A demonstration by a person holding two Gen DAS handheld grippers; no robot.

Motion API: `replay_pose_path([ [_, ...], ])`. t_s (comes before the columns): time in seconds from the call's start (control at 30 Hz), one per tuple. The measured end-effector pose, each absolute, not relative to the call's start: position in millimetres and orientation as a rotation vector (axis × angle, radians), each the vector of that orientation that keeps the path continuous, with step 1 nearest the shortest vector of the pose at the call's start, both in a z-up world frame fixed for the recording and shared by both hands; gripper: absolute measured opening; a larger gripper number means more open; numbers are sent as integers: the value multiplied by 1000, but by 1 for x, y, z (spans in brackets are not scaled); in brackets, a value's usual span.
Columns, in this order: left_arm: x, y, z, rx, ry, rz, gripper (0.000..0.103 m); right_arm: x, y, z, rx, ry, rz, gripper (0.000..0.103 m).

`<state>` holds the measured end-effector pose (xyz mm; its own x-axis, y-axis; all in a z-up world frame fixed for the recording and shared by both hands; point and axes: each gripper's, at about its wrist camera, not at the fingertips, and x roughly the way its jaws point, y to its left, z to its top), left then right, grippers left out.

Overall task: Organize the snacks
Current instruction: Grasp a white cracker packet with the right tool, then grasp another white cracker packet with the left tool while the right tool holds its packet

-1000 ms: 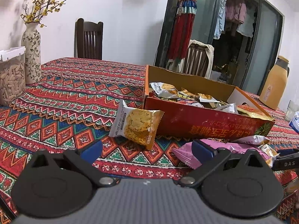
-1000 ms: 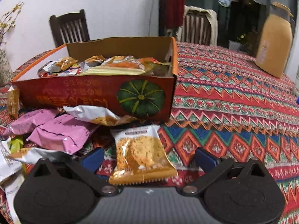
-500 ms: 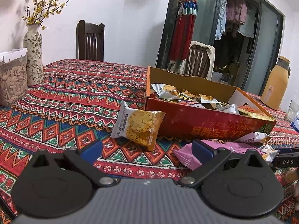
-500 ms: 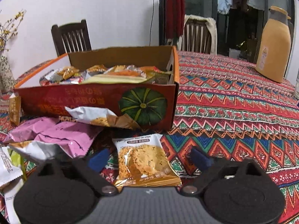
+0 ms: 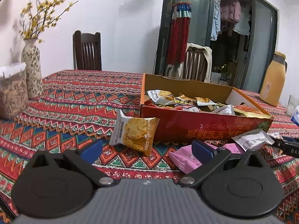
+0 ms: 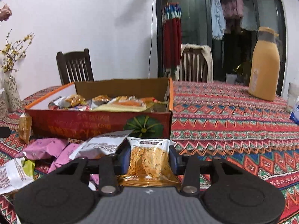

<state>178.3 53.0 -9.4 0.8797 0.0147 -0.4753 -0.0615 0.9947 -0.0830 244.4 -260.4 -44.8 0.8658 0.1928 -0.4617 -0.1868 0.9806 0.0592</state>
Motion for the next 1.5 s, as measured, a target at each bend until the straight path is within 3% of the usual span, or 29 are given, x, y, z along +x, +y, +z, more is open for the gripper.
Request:
replay_pose_path([
  [0.43,236,48,-7,119,586,96,103,236,-264,-41,36,419,179,41],
  [0.77,261,64,-32,56,627,93,103,238,-266,-42,51,428,181,42],
  [1.13,261,64,-32,13,643,46,57,238,-264,-43,56,426,179,42],
  [1.5,242,57,-24,35,574,57,43,238,-270,-43,83,414,187,42],
])
